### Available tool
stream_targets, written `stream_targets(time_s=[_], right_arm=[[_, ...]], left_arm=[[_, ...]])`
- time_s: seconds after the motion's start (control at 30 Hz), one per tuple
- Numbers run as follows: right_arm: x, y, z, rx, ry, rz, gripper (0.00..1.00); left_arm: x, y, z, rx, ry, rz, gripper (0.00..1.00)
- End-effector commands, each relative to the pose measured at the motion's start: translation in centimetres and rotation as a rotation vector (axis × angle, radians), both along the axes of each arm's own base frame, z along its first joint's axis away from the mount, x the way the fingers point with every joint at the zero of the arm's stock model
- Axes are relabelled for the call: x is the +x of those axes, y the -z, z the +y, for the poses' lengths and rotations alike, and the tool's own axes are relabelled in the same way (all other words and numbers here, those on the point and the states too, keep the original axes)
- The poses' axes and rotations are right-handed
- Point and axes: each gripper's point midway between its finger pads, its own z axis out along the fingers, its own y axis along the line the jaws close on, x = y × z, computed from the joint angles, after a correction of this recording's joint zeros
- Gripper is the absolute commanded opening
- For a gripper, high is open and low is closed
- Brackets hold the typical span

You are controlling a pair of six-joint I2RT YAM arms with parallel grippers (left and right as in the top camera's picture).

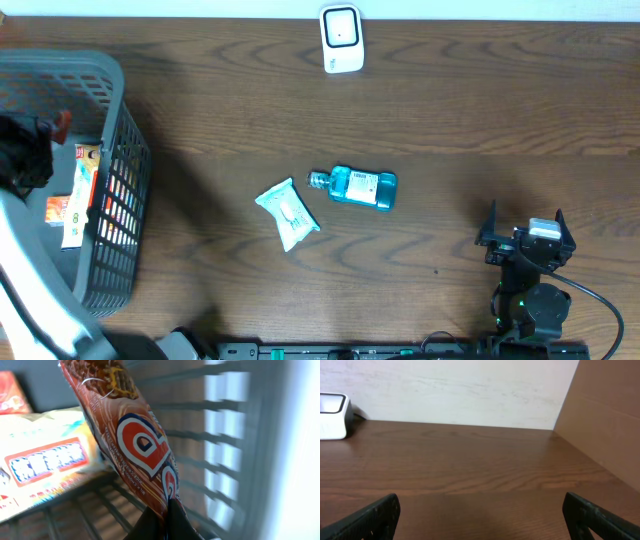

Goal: Scan the item barcode
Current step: 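Reach into the basket and grasp the red-brown snack bar, then carry the snack bar right of the bottle and release it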

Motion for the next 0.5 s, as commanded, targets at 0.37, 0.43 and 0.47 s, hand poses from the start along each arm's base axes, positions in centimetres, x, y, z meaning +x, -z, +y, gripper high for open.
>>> stream_targets(time_s=[0.37, 0.43, 0.47], right_arm=[[0.0, 0.1, 0.0, -0.010, 0.000, 0.005, 0.99], [0.0, 0.1, 0.0, -0.010, 0.000, 0.005, 0.99], [0.0, 0.1, 0.0, -0.010, 0.000, 0.005, 0.99]], left_arm=[[-0.6, -10.7, -20.5, 0.266, 0.531, -0.277, 0.07], [0.2, -9.3, -24.5, 0.332, 0.644, -0.235, 0.07], [0.5, -8.6, -26.0, 0.354, 0.681, -0.215, 0.07]])
